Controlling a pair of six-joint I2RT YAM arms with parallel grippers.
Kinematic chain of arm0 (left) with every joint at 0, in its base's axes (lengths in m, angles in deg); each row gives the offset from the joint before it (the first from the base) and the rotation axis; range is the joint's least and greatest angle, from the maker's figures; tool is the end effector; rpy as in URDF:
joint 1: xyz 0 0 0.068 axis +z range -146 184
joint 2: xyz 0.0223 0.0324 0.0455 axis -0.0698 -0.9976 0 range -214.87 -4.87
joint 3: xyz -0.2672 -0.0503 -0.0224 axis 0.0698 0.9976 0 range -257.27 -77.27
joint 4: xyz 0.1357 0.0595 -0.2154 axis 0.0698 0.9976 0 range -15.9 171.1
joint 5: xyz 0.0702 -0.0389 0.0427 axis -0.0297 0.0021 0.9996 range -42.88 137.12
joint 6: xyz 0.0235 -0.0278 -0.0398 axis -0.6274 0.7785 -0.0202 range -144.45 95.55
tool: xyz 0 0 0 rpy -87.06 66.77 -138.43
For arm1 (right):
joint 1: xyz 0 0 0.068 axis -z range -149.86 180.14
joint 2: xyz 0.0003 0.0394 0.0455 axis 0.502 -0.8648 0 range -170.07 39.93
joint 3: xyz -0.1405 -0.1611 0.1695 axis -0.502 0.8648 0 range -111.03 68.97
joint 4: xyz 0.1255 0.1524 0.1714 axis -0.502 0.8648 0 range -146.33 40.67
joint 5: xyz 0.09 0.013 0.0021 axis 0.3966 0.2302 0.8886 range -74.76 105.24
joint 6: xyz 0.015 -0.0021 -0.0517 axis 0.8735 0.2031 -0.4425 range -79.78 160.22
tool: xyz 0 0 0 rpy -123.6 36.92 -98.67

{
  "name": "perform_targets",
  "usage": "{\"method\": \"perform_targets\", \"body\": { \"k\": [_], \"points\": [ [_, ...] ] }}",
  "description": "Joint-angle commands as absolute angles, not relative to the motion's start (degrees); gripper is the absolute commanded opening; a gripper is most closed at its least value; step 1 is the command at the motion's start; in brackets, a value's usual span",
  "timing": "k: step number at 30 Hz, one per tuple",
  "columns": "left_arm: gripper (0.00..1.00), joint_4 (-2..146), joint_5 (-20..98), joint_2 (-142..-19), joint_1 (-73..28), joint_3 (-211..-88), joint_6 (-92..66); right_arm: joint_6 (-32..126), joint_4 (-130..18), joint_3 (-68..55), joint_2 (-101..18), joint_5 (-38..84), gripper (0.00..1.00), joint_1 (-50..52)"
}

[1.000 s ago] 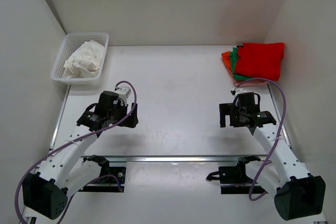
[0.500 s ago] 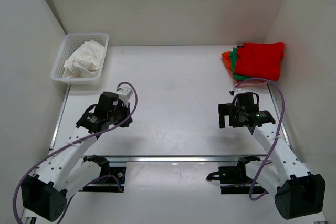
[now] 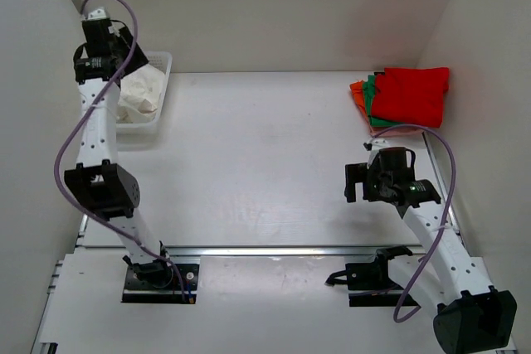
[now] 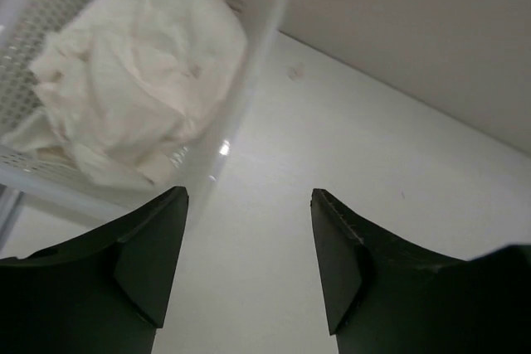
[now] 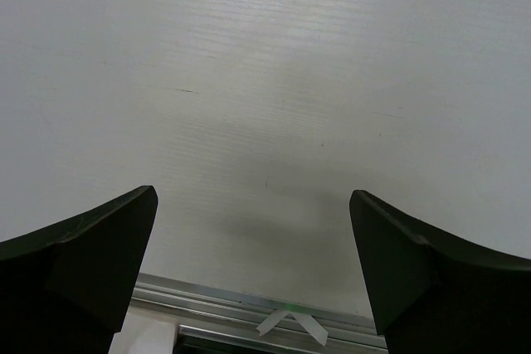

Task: Fold and stack the t-shirts
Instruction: Grab crumpled tshirt from bin with the left arm

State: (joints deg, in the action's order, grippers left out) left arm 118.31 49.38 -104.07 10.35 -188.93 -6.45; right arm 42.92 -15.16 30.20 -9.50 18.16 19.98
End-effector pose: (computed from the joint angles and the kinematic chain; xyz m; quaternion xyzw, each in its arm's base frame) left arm 0.3791 0.0435 0.4278 -0.1936 0.8517 -0.0323 0.4859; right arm 0.1650 0.0314 0.2417 -0.0697 0.9422 0.0605 0.3221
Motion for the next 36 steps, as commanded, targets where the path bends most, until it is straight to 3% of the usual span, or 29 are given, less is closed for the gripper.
{"method": "perform_targets", "body": {
  "k": [1,5,10,14,19,23,25,26,27,29,31,36],
  "points": [
    [0.74,125.3,56.0,-110.0,14.0,-196.7,-1.5,41.2,-16.4,30.1,-7.1,21.4,0.99,22.3],
    [0.86,121.7,59.3,-107.5,15.8,-190.1,-0.2,40.7,-16.5,30.2,-6.4,22.8,0.99,24.8],
    [0.89,117.2,61.1,-105.2,16.7,-179.3,0.2,40.8,-16.4,30.3,-7.2,22.5,1.0,24.3],
    [0.95,117.8,58.4,-110.0,17.2,-180.6,-0.4,40.8,-15.9,30.3,-7.6,23.0,0.99,24.9],
    [0.93,114.5,58.8,-117.5,17.2,-183.8,0.0,40.7,-16.5,30.1,-6.0,23.8,0.99,26.1],
    [0.93,119.4,59.2,-125.6,18.1,-196.6,0.2,40.7,-16.5,30.3,-5.6,24.0,0.99,26.8],
    [0.78,124.4,59.1,-130.3,18.1,-204.3,-1.1,40.8,-16.3,29.9,-5.2,24.1,0.99,26.7],
    [0.45,125.5,59.2,-130.9,18.3,-209.4,-1.3,40.7,-16.4,30.1,-5.0,24.3,0.99,27.1],
    [0.0,127.8,59.9,-131.7,18.2,-212.2,-0.8,40.8,-16.4,30.0,-5.4,24.2,0.99,27.1],
    [0.0,131.0,60.9,-131.0,17.8,-220.7,-0.7,40.7,-16.5,30.2,-4.7,23.2,0.99,27.1],
    [0.0,127.9,60.2,-125.2,14.9,-220.9,-3.5,40.8,-16.4,30.2,-4.2,23.3,0.99,27.8],
    [0.0,109.6,56.0,-99.0,5.3,-203.8,-8.6,41.4,-16.7,30.4,-2.3,21.2,0.99,27.8]
  ]
}}
